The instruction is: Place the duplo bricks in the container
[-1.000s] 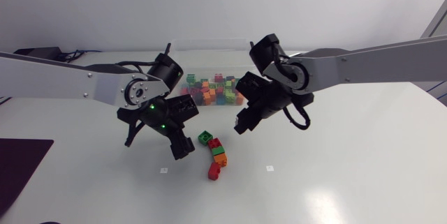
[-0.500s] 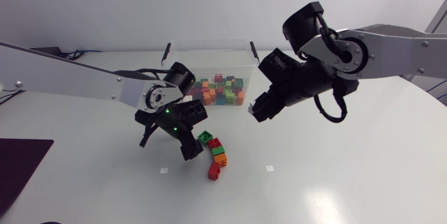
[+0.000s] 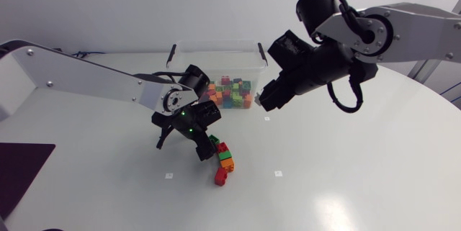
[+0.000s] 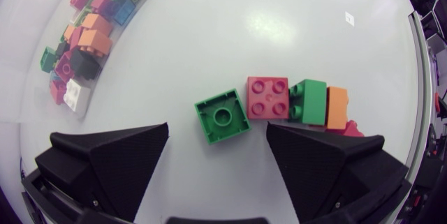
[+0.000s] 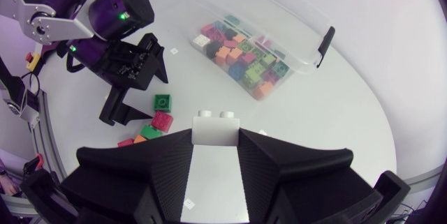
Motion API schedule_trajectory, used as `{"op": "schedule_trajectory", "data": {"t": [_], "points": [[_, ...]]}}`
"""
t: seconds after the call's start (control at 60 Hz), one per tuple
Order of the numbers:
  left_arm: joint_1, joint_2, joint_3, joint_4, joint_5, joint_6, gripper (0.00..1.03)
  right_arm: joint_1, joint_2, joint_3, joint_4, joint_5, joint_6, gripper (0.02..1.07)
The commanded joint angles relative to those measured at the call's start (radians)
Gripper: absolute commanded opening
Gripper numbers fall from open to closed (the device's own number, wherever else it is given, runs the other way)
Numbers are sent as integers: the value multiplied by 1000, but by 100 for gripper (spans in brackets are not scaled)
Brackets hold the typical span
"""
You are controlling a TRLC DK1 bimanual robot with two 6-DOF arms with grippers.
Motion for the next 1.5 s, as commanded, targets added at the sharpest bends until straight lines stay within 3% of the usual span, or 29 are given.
{"op": "schedule_trajectory", "data": {"t": [0.0, 0.283, 0.417, 0.617, 0.733, 1.367, 1.483], "points": [[-6, 39, 43, 13, -11, -25, 98, -2, 7, 54, -22, -4, 16, 31], [-10, 66, 53, 46, -59, -31, 97, -4, 64, 142, -17, -12, 24, 31], [-29, 83, 56, 46, -59, -41, 91, -4, 107, 182, 1, -22, 31, 31], [-47, 97, 59, 49, -59, -50, 61, -5, 173, 232, 76, -24, 56, 31], [-46, 96, 56, 57, -59, -50, 32, -8, 214, 274, 93, -22, 60, 31], [34, -217, -57, 19, -34, -4, 29, -50, 432, 481, 192, -24, 96, 32], [59, -292, -51, 10, -17, -1, 29, -53, 467, 516, 192, -19, 96, 46]]}}
